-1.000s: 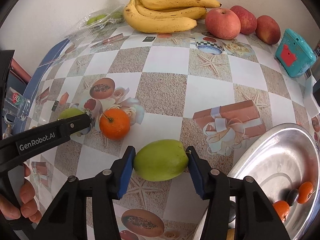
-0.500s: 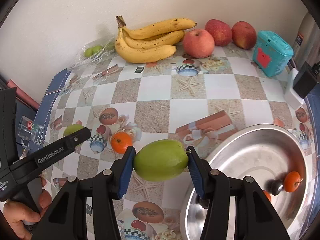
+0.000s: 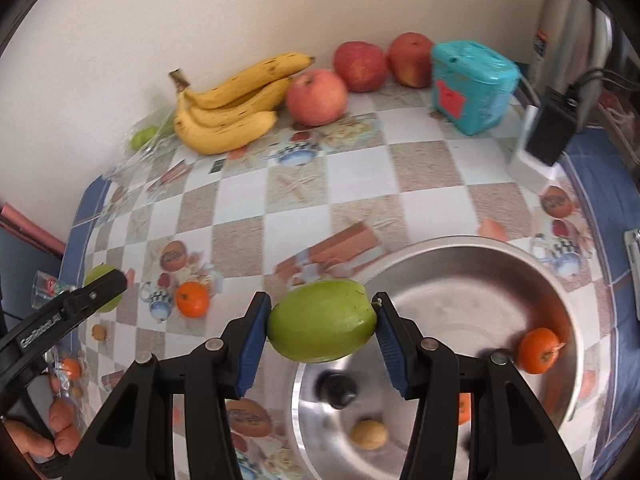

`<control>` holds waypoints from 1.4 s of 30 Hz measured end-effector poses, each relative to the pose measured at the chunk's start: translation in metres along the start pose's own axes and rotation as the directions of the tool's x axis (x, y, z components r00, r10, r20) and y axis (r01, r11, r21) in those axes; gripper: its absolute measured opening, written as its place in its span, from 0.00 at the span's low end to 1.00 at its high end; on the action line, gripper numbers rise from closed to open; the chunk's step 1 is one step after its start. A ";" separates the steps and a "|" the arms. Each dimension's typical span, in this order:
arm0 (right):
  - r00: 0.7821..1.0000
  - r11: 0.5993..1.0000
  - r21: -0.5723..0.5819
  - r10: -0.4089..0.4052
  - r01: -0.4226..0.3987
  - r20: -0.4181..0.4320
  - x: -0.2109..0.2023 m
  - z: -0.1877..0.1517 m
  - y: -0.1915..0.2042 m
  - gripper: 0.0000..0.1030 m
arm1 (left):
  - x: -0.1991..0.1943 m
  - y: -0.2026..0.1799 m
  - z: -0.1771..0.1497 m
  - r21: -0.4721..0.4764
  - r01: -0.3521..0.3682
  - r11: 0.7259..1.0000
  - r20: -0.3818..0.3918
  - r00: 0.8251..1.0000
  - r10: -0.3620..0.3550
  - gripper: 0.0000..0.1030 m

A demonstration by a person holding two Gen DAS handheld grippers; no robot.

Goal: Organize fruits
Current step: 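Carry the green pears over the steel bowl with both grippers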

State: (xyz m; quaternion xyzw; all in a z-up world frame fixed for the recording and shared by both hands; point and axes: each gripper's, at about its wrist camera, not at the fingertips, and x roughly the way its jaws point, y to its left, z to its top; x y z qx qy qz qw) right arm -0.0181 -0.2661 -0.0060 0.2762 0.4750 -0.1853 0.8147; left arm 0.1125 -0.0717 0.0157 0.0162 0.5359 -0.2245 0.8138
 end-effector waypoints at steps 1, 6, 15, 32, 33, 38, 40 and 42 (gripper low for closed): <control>1.000 1.000 0.016 -0.006 0.006 0.000 -0.001 0.000 -0.008 0.52 | -0.001 -0.005 -0.001 0.010 0.003 1.000 0.000 1.000 -0.003 0.57; 0.999 0.994 0.105 -0.040 0.039 0.012 -0.011 0.000 -0.052 0.52 | -0.001 -0.044 -0.011 0.090 0.024 0.996 -0.011 1.000 -0.023 0.57; 0.996 0.978 0.198 -0.075 0.064 0.046 -0.032 -0.001 -0.099 0.52 | 0.003 -0.113 -0.029 0.235 0.074 0.969 -0.045 0.997 -0.065 0.57; 0.995 0.979 0.201 -0.046 0.028 0.086 -0.047 0.003 -0.109 0.52 | 0.026 -0.171 -0.060 0.379 0.041 0.924 -0.073 0.997 -0.014 0.57; 0.995 0.979 0.200 -0.043 0.025 0.086 -0.047 0.003 -0.109 0.52 | 0.028 -0.172 -0.062 0.382 0.039 0.923 -0.075 0.997 -0.011 0.57; 0.997 0.980 0.194 -0.046 0.034 0.058 -0.036 0.000 -0.110 0.52 | 0.040 -0.177 -0.068 0.394 0.025 0.919 -0.093 0.996 0.013 0.57; 0.998 0.981 0.188 -0.055 0.047 0.036 -0.028 -0.002 -0.111 0.52 | 0.046 -0.177 -0.070 0.395 0.021 0.919 -0.107 0.994 0.023 0.57; 0.998 0.980 0.190 -0.057 0.054 0.013 -0.020 -0.005 -0.112 0.52 | 0.051 -0.178 -0.072 0.397 0.017 0.918 -0.118 0.993 0.033 0.57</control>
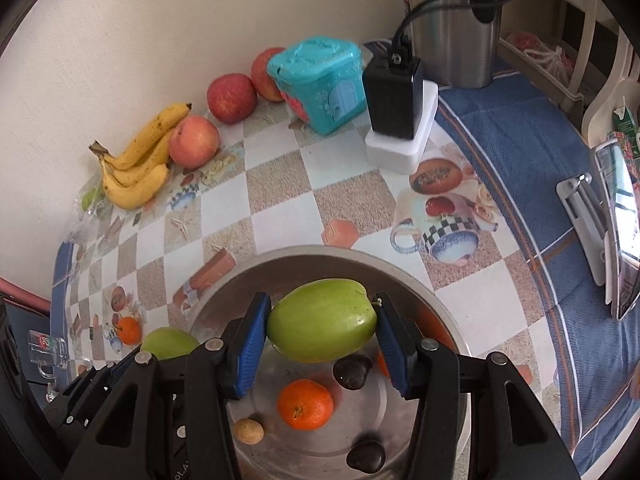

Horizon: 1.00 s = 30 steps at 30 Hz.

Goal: Organize fruits
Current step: 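Carry the green pears over the steel bowl with both grippers, then open both grippers to drop the green pears into the bowl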

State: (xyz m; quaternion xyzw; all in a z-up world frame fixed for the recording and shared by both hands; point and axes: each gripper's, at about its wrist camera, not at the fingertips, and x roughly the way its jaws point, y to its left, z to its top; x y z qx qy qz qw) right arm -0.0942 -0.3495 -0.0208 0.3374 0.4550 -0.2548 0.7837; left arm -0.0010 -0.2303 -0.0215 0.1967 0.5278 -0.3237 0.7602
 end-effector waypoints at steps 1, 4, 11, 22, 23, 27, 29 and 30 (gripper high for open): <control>1.000 1.000 0.005 0.001 -0.001 -0.012 0.004 -0.001 -0.001 0.52 | 0.002 0.000 0.000 0.000 -0.003 1.000 -0.004 1.000 0.003 0.57; 0.999 1.000 0.013 0.006 -0.006 -0.035 0.014 -0.004 -0.001 0.52 | 0.007 0.000 -0.001 -0.003 -0.008 1.000 -0.014 1.000 0.008 0.57; 0.997 1.000 -0.004 -0.020 0.019 -0.070 0.029 -0.010 0.004 0.53 | 0.012 -0.004 -0.001 0.019 -0.031 0.999 -0.012 0.999 0.031 0.57; 0.993 0.997 -0.049 -0.063 0.058 -0.101 0.040 -0.015 0.010 0.53 | 0.013 -0.008 -0.001 0.041 -0.048 0.998 -0.012 0.999 0.048 0.57; 0.993 0.997 -0.052 -0.066 0.061 -0.101 0.040 -0.014 0.010 0.53 | 0.013 -0.008 -0.002 0.042 -0.047 0.998 -0.013 0.999 0.048 0.57; 0.996 0.998 -0.046 -0.050 0.047 -0.070 0.029 -0.010 0.011 0.54 | 0.013 -0.011 -0.001 0.045 -0.038 0.998 -0.019 0.999 0.039 0.58; 0.997 0.997 -0.054 -0.051 0.048 -0.053 0.023 -0.008 0.013 0.54 | 0.010 -0.013 0.000 0.052 -0.037 0.998 -0.013 0.999 0.038 0.59; 0.998 0.997 -0.059 -0.051 0.049 -0.044 0.019 -0.006 0.014 0.54 | 0.006 -0.015 0.001 0.060 -0.040 0.997 0.000 0.999 0.040 0.59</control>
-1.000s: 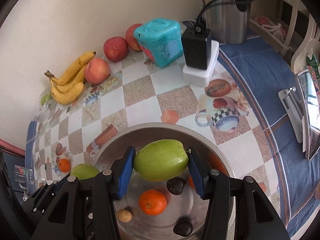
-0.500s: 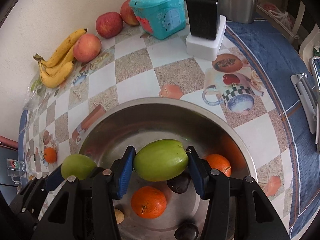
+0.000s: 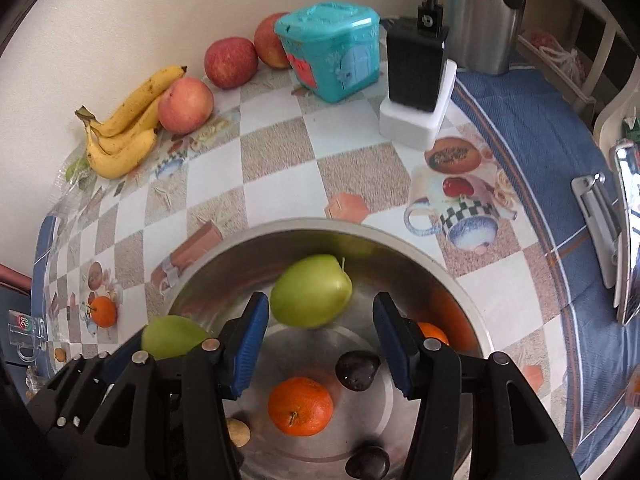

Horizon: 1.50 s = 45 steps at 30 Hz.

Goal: Organize fruits
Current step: 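Open both grippers to drop the green pears into the bowl, then withdraw both open grippers from the bowl toward the loose kiwi and orange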

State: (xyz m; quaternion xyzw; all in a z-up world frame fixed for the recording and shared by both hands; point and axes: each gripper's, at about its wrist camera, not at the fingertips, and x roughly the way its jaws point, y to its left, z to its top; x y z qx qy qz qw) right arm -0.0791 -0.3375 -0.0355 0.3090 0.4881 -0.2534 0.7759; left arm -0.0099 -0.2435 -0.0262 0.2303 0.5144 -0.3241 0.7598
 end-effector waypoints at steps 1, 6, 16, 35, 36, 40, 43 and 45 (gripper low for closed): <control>1.000 1.000 -0.003 0.001 -0.001 0.011 -0.004 0.002 0.001 0.54 | -0.003 -0.001 0.001 0.003 0.001 1.000 0.006 1.000 -0.001 0.60; 0.998 1.000 -0.008 0.001 0.000 0.060 -0.024 0.008 0.001 0.54 | -0.018 0.000 0.006 0.001 0.015 1.000 0.044 0.999 -0.015 0.61; 0.998 1.000 0.019 -0.016 0.015 0.063 -0.028 0.011 -0.007 0.54 | -0.019 0.047 0.007 -0.152 0.012 0.988 0.049 0.999 -0.004 0.61; 0.999 0.996 -0.082 -0.015 0.018 0.032 -0.021 0.005 0.025 0.54 | -0.021 0.143 -0.003 -0.413 -0.020 0.911 0.046 0.998 0.042 0.62; 0.999 0.997 -0.081 -0.016 0.019 0.031 -0.021 0.006 0.025 0.54 | -0.020 0.145 -0.003 -0.417 -0.025 0.909 0.044 0.998 0.048 0.64; 0.999 0.996 -0.079 -0.030 0.032 0.031 -0.018 0.006 0.022 0.62 | -0.019 0.149 -0.004 -0.420 -0.068 0.905 0.033 0.995 0.090 0.84; 0.998 0.996 -0.074 -0.042 0.045 0.035 -0.016 0.006 0.020 0.78 | -0.016 0.153 -0.006 -0.434 -0.081 0.897 0.024 0.995 0.101 0.92; 0.999 0.997 -0.071 -0.034 0.036 0.030 -0.015 0.006 0.019 0.78 | -0.015 0.155 -0.008 -0.447 -0.086 0.890 0.021 0.994 0.106 0.94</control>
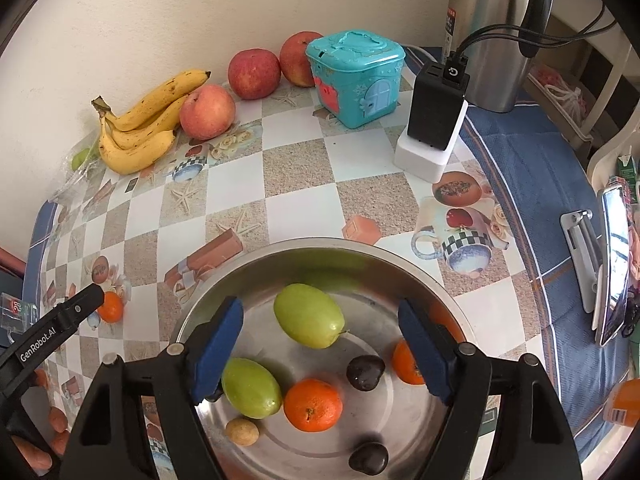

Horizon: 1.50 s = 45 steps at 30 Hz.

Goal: Organize fruits
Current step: 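Withdraw both open grippers from the bowl toward the loose kiwi and orange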

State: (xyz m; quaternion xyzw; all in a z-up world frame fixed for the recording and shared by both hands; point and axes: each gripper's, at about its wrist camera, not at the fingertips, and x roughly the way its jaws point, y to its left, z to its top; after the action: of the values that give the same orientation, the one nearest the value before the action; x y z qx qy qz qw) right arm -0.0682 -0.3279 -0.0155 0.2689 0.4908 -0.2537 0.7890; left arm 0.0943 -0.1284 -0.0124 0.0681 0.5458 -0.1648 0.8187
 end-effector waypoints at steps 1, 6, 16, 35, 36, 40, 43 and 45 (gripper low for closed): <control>1.000 1.000 0.002 0.002 -0.002 0.000 0.000 0.000 0.000 0.78 | 0.000 0.001 0.000 -0.001 -0.003 1.000 0.001 1.000 0.003 0.95; 1.000 1.000 0.004 -0.007 0.007 -0.006 0.001 0.000 -0.001 0.79 | 0.000 0.002 0.001 0.013 -0.016 1.000 0.010 1.000 0.016 0.96; 1.000 1.000 0.008 -0.021 0.021 -0.007 0.000 -0.001 -0.001 0.79 | 0.001 -0.001 0.001 0.102 -0.022 0.995 0.005 1.000 0.021 0.99; 1.000 0.998 -0.070 0.007 -0.006 0.012 -0.016 0.002 0.047 0.79 | -0.024 0.032 0.020 0.188 -0.139 0.972 0.102 0.987 0.121 0.99; 1.000 0.997 -0.081 0.004 -0.003 0.006 -0.013 0.001 0.052 0.79 | -0.024 0.035 0.021 0.190 -0.145 0.971 0.104 0.986 0.127 0.99; 0.999 0.994 -0.103 0.027 -0.029 -0.018 -0.005 -0.002 0.070 0.79 | -0.024 0.052 0.024 0.178 -0.158 0.971 0.101 0.985 0.141 0.99; 0.999 0.992 -0.117 0.042 -0.044 -0.020 -0.003 -0.003 0.086 0.79 | -0.023 0.068 0.027 0.147 -0.153 0.977 0.093 0.986 0.140 0.99; 0.999 0.990 -0.129 0.049 -0.051 -0.020 -0.001 -0.004 0.097 0.79 | -0.023 0.085 0.030 0.108 -0.150 0.983 0.085 0.986 0.141 0.99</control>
State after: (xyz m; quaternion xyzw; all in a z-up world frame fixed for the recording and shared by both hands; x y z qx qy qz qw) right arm -0.0066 -0.2550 0.0007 0.2315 0.5059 -0.1990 0.8068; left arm 0.1411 -0.0531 0.0147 0.1480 0.4973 -0.1379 0.8437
